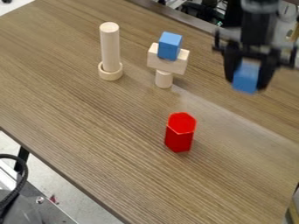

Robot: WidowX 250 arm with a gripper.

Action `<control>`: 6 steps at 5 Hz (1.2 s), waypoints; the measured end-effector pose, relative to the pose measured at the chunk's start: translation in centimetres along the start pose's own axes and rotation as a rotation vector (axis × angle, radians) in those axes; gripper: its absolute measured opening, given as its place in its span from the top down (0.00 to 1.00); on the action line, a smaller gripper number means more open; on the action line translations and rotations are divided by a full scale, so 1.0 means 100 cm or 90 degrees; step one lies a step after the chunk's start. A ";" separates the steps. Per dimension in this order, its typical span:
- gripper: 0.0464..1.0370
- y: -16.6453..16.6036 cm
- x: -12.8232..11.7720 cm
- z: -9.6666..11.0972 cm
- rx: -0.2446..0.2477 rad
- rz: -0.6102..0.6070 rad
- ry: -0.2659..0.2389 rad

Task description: Put the blue block on the top of the blue block

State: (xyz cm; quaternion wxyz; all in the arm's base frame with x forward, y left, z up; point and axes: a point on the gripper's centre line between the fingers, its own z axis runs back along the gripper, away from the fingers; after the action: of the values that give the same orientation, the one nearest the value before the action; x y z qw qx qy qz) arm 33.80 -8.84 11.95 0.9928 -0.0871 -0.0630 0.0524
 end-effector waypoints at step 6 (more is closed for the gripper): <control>0.45 0.054 0.015 0.062 0.105 0.027 -0.028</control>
State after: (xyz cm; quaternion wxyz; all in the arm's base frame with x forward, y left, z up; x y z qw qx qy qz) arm 33.92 -2.32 17.21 0.9937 -0.0048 -0.0784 0.0803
